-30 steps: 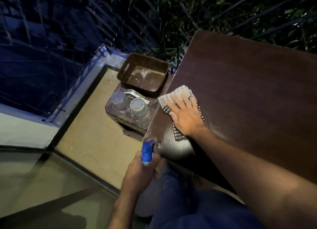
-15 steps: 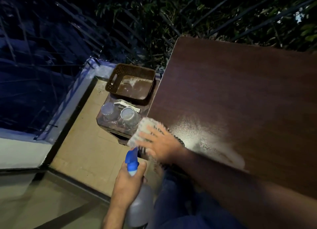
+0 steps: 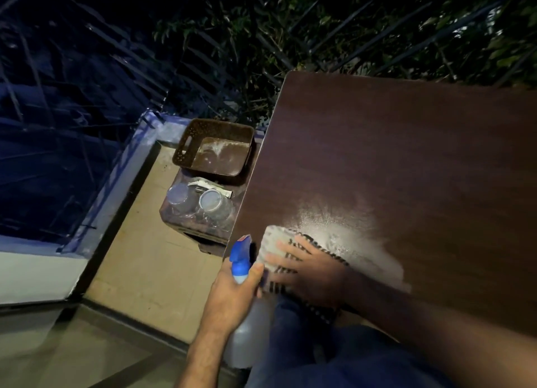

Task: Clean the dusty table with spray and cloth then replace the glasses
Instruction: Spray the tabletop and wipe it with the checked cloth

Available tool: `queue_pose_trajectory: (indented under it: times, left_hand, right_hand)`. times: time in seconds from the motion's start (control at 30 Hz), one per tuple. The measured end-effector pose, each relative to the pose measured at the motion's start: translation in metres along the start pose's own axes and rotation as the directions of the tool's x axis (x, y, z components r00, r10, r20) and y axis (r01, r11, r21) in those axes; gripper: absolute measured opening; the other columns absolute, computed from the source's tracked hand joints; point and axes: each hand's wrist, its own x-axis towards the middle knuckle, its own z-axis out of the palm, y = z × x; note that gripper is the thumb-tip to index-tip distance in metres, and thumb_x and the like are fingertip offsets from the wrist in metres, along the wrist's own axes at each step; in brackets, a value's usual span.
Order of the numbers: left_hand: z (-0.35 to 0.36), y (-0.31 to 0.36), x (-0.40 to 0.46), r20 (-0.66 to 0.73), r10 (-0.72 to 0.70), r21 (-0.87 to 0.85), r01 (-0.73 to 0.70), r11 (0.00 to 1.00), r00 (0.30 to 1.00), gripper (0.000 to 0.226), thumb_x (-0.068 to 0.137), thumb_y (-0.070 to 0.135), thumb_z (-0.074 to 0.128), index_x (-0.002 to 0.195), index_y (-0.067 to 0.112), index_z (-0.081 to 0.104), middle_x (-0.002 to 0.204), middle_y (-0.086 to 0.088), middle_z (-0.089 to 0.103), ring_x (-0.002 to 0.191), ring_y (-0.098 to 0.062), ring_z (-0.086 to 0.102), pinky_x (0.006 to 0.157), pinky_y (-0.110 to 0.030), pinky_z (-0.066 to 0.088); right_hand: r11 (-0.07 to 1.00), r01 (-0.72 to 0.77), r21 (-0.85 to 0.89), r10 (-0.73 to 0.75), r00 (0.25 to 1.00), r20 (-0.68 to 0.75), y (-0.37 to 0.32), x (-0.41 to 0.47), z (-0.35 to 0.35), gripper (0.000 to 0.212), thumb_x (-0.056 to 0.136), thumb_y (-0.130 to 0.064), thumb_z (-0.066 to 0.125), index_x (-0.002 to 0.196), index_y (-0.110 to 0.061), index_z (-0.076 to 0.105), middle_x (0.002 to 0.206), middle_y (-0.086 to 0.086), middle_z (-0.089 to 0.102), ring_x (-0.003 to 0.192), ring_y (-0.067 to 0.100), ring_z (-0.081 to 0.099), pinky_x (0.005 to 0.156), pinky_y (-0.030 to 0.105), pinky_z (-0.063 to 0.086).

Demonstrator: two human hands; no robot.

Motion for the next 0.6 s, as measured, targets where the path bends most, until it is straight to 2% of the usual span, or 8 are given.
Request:
queue_pose_trajectory:
  times: [0.07, 0.17, 0.27, 0.3, 0.37, 0.47, 0.53, 0.6]
  left_hand:
    - [0.008, 0.001, 0.003, 0.036, 0.009, 0.018, -0.010, 1.000, 0.999, 0.060, 0.078, 0.068, 0.056, 0.105, 0.015, 0.068, 0.078, 0.001, 0.076, 0.076, -0.013, 0.072, 0.074, -0.032, 0.053]
    - [0.016, 0.005, 0.008, 0.090, 0.022, 0.056, -0.027, 0.998, 0.996, 0.065, 0.072, 0.075, 0.052, 0.095, 0.016, 0.068, 0.076, 0.001, 0.076, 0.074, -0.015, 0.072, 0.078, -0.036, 0.056]
    - [0.019, 0.010, 0.009, 0.114, 0.039, 0.090, -0.050, 0.995, 0.993, 0.066, 0.070, 0.076, 0.050, 0.090, 0.016, 0.068, 0.074, 0.001, 0.076, 0.073, -0.014, 0.072, 0.077, -0.035, 0.055]
    - [0.020, 0.011, 0.009, 0.117, 0.042, 0.092, -0.053, 0.994, 0.992, 0.063, 0.071, 0.075, 0.050, 0.089, 0.017, 0.067, 0.073, 0.001, 0.076, 0.072, -0.014, 0.072, 0.077, -0.035, 0.055]
    - [0.020, 0.016, 0.007, 0.126, 0.046, 0.094, -0.058, 0.994, 0.991, 0.055, 0.078, 0.070, 0.054, 0.088, 0.016, 0.065, 0.070, 0.001, 0.076, 0.069, -0.012, 0.072, 0.076, -0.034, 0.055]
    - [0.019, 0.023, 0.003, 0.133, 0.060, 0.103, -0.074, 0.992, 0.989, 0.038, 0.091, 0.053, 0.060, 0.091, 0.016, 0.063, 0.066, 0.001, 0.076, 0.064, -0.008, 0.071, 0.075, -0.032, 0.054]
    - [0.018, 0.028, 0.001, 0.142, 0.071, 0.099, -0.086, 0.991, 0.987, 0.033, 0.094, 0.047, 0.061, 0.093, 0.015, 0.062, 0.066, -0.001, 0.076, 0.060, -0.006, 0.069, 0.069, -0.028, 0.050]
    - [0.017, 0.034, 0.004, 0.158, 0.088, 0.115, -0.107, 0.988, 0.984, 0.037, 0.094, 0.047, 0.060, 0.092, 0.010, 0.063, 0.065, -0.002, 0.075, 0.057, -0.006, 0.069, 0.065, -0.024, 0.047]
  right_hand:
    - [1.000, 0.024, 0.012, -0.024, 0.999, 0.029, 0.004, -0.017, 0.005, 0.052, 0.094, -0.049, 0.050, 0.144, -0.047, 0.040, 0.159, -0.014, 0.034, 0.148, 0.027, 0.031, 0.118, 0.058, 0.027]
    - [0.999, -0.016, 0.037, 0.018, 0.999, -0.032, 0.032, -0.024, -0.001, 0.046, 0.099, -0.045, 0.040, 0.146, -0.046, 0.041, 0.156, -0.012, 0.040, 0.150, 0.025, 0.024, 0.120, 0.054, 0.016]
    - [0.974, -0.225, 0.027, 0.225, 0.974, -0.008, 0.077, -0.019, -0.015, 0.050, 0.104, -0.046, 0.030, 0.153, -0.044, 0.028, 0.163, -0.008, 0.027, 0.154, 0.027, 0.011, 0.123, 0.055, 0.005]
    - [0.949, -0.316, 0.014, 0.316, 0.949, -0.004, 0.094, -0.018, -0.020, 0.052, 0.104, -0.047, 0.029, 0.155, -0.043, 0.024, 0.165, -0.007, 0.023, 0.154, 0.028, 0.009, 0.122, 0.058, 0.006]
    - [0.877, -0.481, 0.006, 0.481, 0.877, -0.002, 0.121, -0.015, -0.029, 0.054, 0.102, -0.046, 0.029, 0.156, -0.041, 0.024, 0.164, -0.005, 0.027, 0.153, 0.031, 0.012, 0.120, 0.060, 0.013]
    - [0.777, -0.628, 0.026, 0.629, 0.777, -0.026, 0.128, -0.008, -0.037, 0.057, 0.099, -0.045, 0.033, 0.155, -0.037, 0.028, 0.163, -0.003, 0.029, 0.152, 0.033, 0.017, 0.120, 0.059, 0.015]
    - [0.764, -0.644, 0.047, 0.645, 0.764, -0.018, 0.110, -0.006, -0.034, 0.059, 0.099, -0.045, 0.034, 0.157, -0.039, 0.022, 0.165, -0.004, 0.022, 0.153, 0.031, 0.013, 0.121, 0.059, 0.010]
    - [0.821, -0.567, 0.068, 0.570, 0.821, -0.024, 0.082, -0.011, -0.033, 0.060, 0.098, -0.045, 0.038, 0.156, -0.039, 0.024, 0.165, -0.004, 0.024, 0.153, 0.032, 0.015, 0.122, 0.059, 0.006]
